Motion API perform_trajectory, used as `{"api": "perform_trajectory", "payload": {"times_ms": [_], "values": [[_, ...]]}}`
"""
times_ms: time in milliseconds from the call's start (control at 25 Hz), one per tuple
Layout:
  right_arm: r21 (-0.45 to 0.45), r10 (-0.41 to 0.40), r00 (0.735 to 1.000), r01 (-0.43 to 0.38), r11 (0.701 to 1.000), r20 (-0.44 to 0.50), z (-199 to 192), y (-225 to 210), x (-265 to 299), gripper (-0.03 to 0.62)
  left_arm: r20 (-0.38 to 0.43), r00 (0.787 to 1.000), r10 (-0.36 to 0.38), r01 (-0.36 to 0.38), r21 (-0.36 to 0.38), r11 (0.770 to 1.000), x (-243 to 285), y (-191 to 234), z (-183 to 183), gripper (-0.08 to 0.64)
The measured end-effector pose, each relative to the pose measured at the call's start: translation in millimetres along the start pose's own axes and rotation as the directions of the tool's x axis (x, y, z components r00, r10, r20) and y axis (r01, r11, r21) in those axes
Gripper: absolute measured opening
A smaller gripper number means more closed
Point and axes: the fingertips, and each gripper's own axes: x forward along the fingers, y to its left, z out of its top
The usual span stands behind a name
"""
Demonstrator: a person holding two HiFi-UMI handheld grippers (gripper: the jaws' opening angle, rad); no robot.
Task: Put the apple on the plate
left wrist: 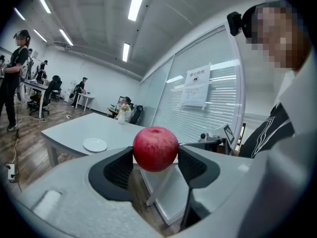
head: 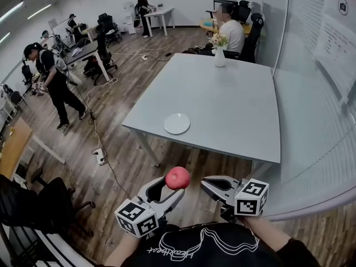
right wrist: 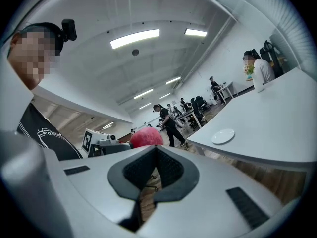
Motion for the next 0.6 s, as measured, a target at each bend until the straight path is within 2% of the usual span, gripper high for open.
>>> {"api": "perform_trajectory", "payload": {"times_ms": [600], "values": [[-0.002, -0.139, 0.988, 0.139, 0.99, 0.074, 40, -59, 24, 0.006, -0.037, 0.993, -0.112, 0.113, 0.044, 0.993, 58, 53, 29, 0.29]]}}
